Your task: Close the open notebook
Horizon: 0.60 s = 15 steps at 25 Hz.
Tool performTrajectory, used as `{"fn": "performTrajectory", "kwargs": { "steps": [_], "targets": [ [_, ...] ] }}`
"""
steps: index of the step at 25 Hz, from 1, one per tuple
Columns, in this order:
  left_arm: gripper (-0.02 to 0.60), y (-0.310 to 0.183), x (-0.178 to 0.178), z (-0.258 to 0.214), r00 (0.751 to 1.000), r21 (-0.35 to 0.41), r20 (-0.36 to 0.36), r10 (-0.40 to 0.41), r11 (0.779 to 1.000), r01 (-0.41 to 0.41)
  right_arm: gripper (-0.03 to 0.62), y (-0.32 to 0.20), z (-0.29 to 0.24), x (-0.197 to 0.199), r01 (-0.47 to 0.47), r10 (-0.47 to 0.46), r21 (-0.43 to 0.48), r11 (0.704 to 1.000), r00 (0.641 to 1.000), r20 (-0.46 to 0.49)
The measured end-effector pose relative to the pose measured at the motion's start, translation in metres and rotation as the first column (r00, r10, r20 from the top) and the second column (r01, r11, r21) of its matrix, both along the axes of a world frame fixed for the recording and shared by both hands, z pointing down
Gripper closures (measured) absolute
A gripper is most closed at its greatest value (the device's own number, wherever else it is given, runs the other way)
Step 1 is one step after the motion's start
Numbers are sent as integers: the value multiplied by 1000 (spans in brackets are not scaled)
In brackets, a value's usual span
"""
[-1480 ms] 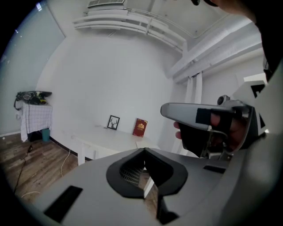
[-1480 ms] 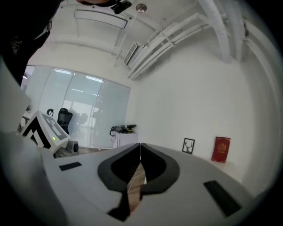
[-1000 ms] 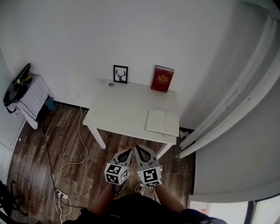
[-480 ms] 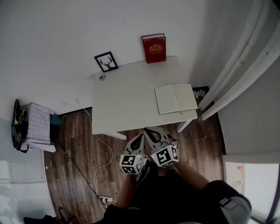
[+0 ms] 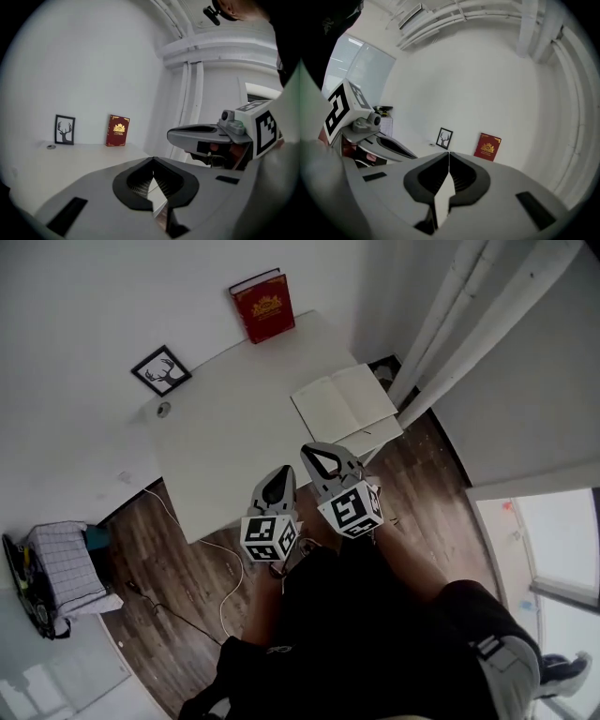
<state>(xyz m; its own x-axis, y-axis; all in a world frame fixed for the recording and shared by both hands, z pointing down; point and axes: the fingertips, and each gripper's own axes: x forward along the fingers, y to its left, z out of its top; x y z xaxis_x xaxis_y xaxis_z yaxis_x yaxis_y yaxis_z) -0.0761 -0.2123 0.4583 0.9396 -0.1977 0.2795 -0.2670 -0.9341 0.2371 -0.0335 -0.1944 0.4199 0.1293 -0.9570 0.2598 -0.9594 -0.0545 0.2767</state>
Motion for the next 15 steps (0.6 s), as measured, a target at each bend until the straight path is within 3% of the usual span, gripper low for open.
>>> {"fn": "performTrajectory", "kwargs": {
  "steps": [4, 8, 15],
  "targets": [
    [578, 14, 42, 21, 995, -38, 38, 94, 995, -92, 571, 15, 12, 44, -77, 77, -13, 997, 996, 35],
    [578, 11, 93, 31, 990, -36, 72, 118, 993, -116, 571, 16, 28, 110, -129, 131, -32, 991, 989, 73],
    [578, 14, 189, 67, 977, -108, 167, 130, 988, -113, 571, -3, 77, 213, -66, 93, -126, 990, 969, 227]
  ]
}}
